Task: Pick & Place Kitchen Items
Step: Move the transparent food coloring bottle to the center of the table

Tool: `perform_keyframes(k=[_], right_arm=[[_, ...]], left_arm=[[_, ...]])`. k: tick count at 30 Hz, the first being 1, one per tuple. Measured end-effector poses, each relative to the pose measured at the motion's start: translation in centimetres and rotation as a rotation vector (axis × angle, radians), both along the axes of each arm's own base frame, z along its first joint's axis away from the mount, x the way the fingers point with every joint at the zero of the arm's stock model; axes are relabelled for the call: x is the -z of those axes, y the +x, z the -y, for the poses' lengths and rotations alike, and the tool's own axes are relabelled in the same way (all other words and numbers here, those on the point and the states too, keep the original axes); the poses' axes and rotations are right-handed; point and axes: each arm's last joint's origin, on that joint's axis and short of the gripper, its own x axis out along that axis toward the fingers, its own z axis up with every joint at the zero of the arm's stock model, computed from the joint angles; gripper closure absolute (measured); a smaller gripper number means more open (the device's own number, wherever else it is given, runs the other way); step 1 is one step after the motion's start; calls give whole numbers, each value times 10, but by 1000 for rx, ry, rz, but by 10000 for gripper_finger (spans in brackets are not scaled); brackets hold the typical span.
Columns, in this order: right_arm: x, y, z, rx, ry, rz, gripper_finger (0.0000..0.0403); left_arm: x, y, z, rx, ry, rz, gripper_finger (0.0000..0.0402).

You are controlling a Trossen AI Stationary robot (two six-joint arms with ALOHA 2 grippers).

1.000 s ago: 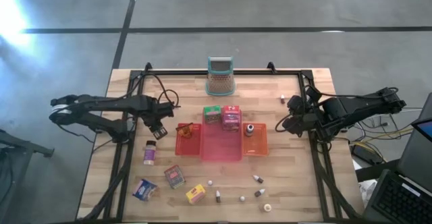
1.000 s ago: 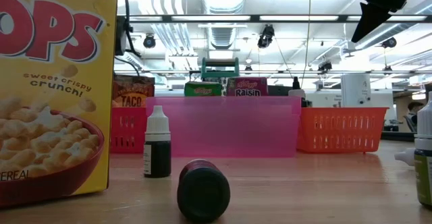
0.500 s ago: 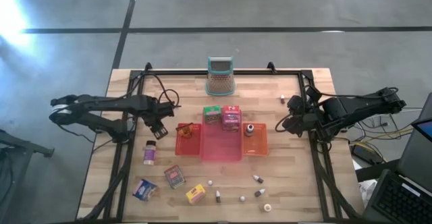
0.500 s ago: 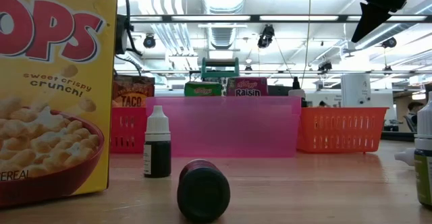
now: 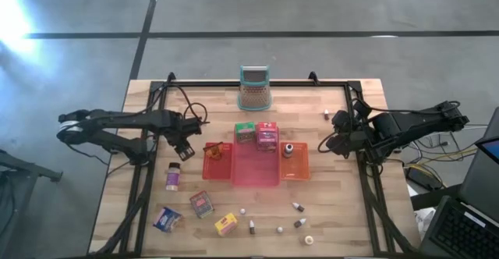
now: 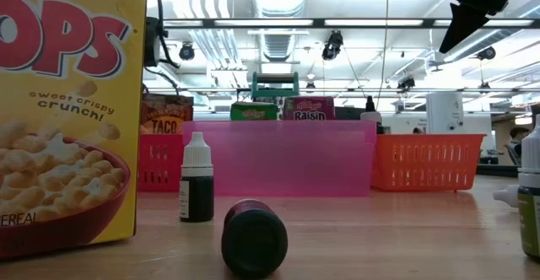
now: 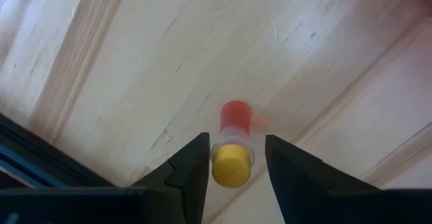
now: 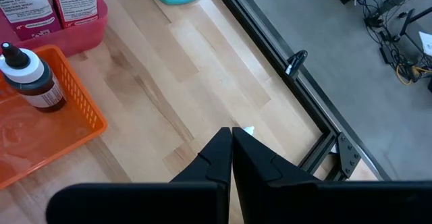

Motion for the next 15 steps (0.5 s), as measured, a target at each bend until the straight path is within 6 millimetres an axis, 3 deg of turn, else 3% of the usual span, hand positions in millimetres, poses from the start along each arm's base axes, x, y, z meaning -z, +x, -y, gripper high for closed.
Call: perform_keyframes(k=[8, 15], right_arm=[[0, 0, 0, 0, 0, 0, 394], [0, 0, 0, 0, 0, 0, 394]], left_arm=[[0, 0, 0, 5, 0, -3, 257], [0, 0, 0, 5, -1, -4, 289]])
